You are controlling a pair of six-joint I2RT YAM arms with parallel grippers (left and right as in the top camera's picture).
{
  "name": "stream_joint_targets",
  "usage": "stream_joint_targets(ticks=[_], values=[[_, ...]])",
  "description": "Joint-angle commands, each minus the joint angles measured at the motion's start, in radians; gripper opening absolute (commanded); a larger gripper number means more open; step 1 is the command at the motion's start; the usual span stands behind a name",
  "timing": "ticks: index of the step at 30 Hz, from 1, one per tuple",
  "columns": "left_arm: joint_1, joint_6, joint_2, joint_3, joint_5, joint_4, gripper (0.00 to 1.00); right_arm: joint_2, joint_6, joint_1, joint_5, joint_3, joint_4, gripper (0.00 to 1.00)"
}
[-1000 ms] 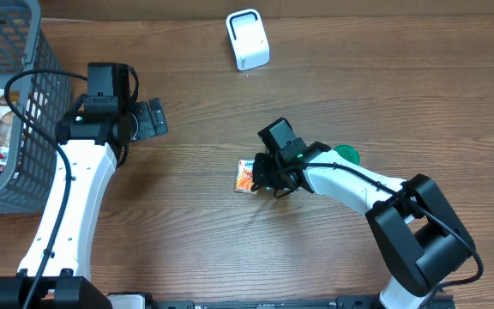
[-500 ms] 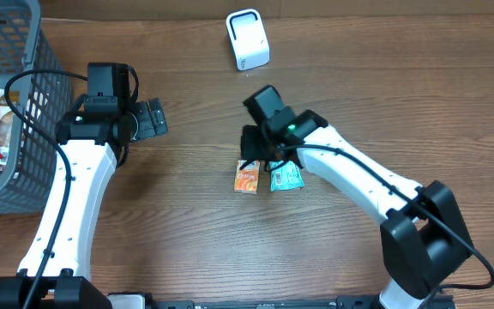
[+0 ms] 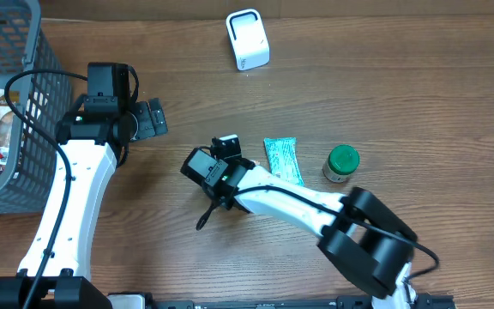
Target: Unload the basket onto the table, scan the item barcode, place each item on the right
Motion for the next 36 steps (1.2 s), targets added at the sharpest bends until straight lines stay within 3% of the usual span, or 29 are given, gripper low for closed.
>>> stream_joint_targets(ticks=[1,20,21,25,32,36], values=[[0.000,0.011,-0.010,0.017,-0.013,0.000,1.00,0.013,0.019,-0.008,0.091,0.009,0.007,0.40],[0.000,0.011,-0.010,0.017,-0.013,0.000,1.00,0.051,0.048,-0.008,0.034,0.005,-0.001,0.28],[0.000,0.011,-0.010,0.017,-0.013,0.000,1.00,0.051,0.048,-0.008,0.029,0.005,0.000,0.26],[0.000,0.011,-0.010,0.017,-0.013,0.000,1.00,0.049,0.047,-0.008,0.024,0.009,-0.001,0.04],[0.000,0.011,-0.010,0.017,-0.013,0.000,1.00,-0.068,0.054,-0.048,-0.024,0.138,-0.085,0.04],[0.000,0.011,-0.010,0.017,-0.013,0.000,1.00,-0.148,0.053,-0.108,-0.173,0.141,-0.085,0.04]])
